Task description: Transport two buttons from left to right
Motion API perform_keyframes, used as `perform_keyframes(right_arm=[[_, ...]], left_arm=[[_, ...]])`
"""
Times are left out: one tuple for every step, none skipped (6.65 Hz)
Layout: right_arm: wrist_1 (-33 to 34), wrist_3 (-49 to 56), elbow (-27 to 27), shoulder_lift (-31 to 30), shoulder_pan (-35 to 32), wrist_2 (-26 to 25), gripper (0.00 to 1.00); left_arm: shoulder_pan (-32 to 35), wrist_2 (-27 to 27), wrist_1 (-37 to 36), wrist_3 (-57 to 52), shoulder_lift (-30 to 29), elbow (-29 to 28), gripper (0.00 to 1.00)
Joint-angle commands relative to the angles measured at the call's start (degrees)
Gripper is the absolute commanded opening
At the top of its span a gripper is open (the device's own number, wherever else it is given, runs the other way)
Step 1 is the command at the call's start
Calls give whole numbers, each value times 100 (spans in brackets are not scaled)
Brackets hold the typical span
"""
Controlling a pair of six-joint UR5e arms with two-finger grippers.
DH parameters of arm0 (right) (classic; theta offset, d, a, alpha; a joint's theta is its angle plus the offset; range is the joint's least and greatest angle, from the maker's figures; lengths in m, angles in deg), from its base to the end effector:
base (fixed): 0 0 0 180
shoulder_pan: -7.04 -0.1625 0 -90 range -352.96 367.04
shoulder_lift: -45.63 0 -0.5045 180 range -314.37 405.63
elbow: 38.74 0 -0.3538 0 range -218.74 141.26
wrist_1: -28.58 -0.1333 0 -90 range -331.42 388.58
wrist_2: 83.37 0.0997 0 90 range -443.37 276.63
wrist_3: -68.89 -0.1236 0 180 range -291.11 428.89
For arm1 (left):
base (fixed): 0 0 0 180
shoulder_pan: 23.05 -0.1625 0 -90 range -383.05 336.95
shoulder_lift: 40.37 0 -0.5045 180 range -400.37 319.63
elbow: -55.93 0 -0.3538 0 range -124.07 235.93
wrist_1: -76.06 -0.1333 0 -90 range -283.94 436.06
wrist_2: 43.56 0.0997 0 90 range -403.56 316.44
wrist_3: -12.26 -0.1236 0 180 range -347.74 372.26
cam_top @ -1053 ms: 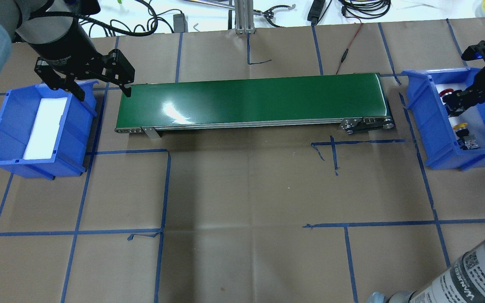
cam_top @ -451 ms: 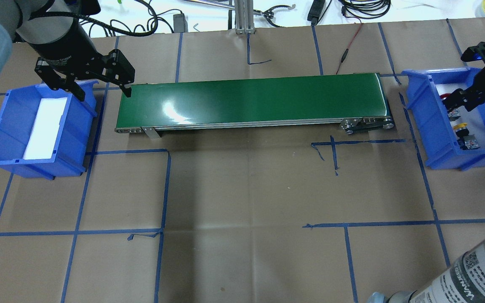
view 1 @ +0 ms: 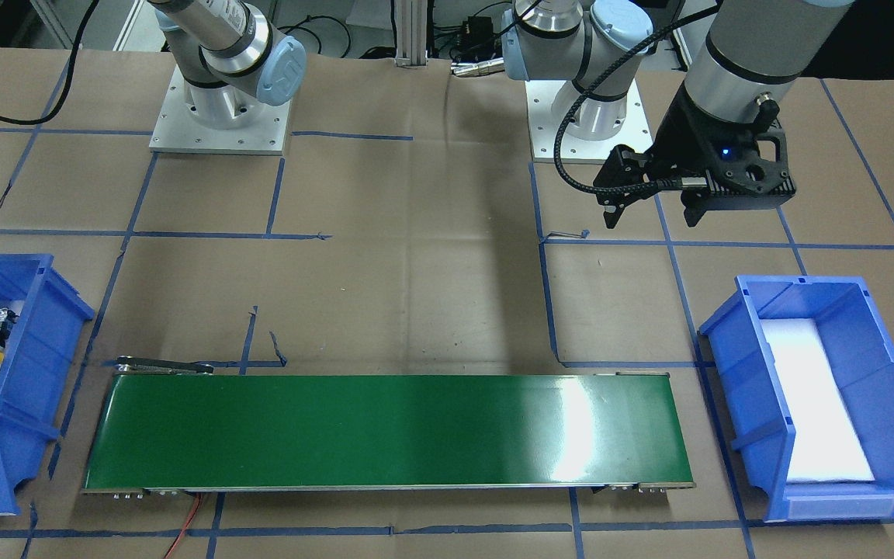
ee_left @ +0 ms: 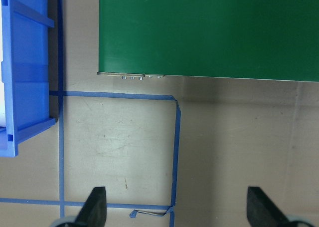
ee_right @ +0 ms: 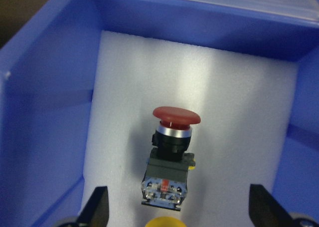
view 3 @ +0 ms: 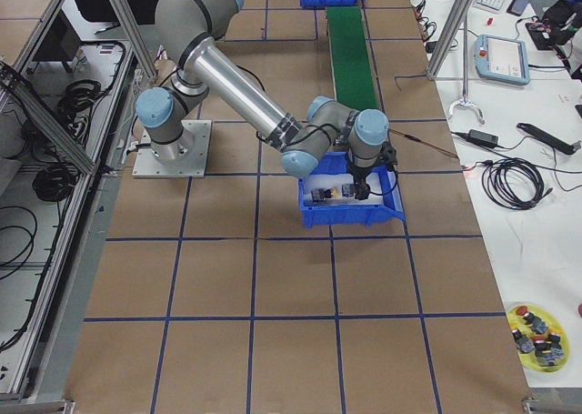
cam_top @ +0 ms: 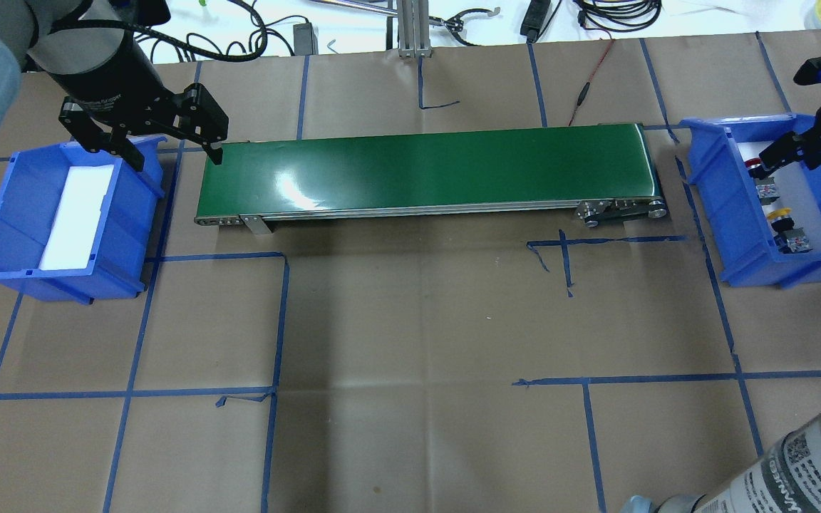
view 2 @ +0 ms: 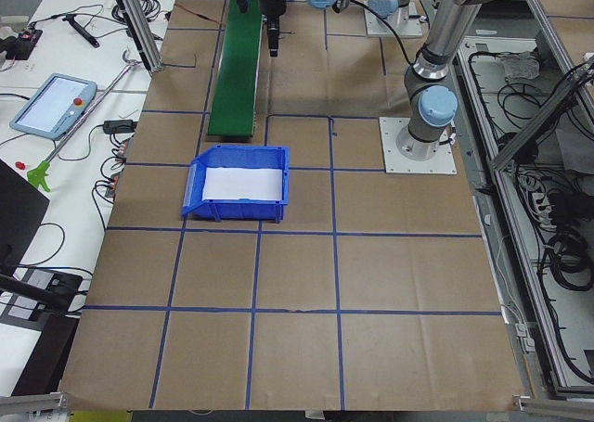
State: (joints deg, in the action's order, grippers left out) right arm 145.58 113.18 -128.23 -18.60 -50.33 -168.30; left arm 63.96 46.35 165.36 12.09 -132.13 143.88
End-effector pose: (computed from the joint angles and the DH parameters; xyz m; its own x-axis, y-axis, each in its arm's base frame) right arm -0.2251 -0.6190 0.3458 -0.9779 -0.2050 -0.0420 -0.2010 0.9760 -0.0834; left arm -0.1087 -0.4774 0.5467 -0.9988 -0.0492 0.0015 -0.0492 0.9986 -0.0173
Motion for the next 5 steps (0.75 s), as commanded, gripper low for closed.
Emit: perform_keyframes(right_arm=[[-393, -25, 90, -596, -54, 21, 100], [-823, -60, 90, -956, -107, 21, 100], [-1054, -347, 81, -1378, -220, -40, 100], [-1395, -1177, 81, -1765, -491, -58, 100], [-1790, -1934, 81, -2169, -938, -50, 100]], left_arm=[[0, 0, 0, 0, 0, -6, 100], [0, 0, -9, 0, 0, -6, 100], [0, 0, 0, 0, 0, -15, 100], [0, -9, 0, 0, 0, -15, 100], [0, -9, 0, 0, -8, -23, 100]])
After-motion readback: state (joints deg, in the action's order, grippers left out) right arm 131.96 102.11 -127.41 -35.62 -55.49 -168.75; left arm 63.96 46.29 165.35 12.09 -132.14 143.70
